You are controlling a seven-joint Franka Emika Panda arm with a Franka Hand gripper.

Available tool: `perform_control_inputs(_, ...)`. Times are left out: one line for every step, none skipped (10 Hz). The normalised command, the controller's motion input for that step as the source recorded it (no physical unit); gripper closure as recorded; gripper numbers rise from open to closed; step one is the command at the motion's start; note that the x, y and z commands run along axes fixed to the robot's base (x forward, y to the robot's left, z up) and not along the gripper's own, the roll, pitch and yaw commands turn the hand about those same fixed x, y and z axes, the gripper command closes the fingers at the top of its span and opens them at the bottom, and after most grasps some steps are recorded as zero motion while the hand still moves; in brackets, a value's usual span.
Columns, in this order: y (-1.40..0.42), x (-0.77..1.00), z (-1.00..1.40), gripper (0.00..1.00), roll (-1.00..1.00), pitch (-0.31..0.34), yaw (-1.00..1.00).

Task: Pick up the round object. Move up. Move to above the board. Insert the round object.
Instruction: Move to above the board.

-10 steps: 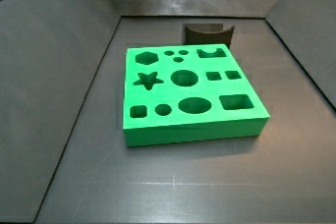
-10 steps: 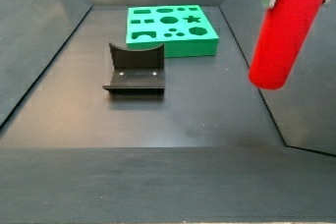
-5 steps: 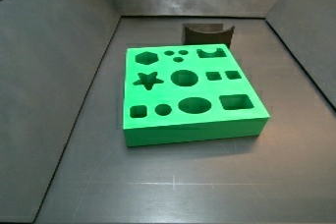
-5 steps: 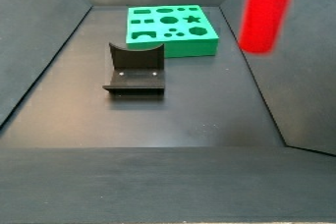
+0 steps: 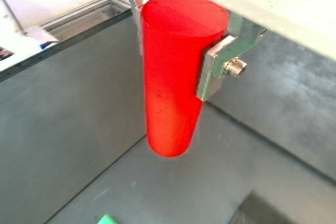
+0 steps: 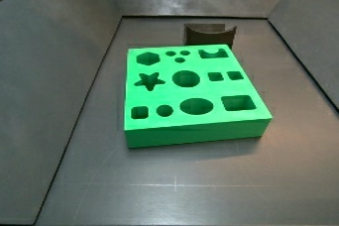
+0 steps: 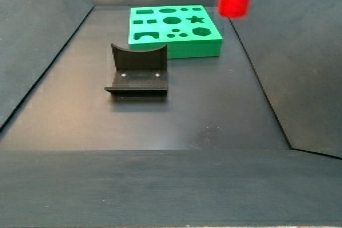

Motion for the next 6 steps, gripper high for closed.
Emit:
perform_control_inputs(-1.00,0.21,0.17,1.00,-0.02,0.044,0.00)
perform_control_inputs(-1.00,0.22,0.17,1.00,-0.02,0.053,0.00)
perform_control_inputs(-1.00,0.22,0.17,1.00,-0.01,0.069,0.01)
perform_control_inputs(-1.00,0.23,0.17,1.00,-0.01,0.089,0.00)
perform_control_inputs(-1.00,0.24,0.18,1.00,-0.01,0.113,0.01)
perform_control_inputs(-1.00,0.25,0.18,1.00,0.00,0.128,0.01)
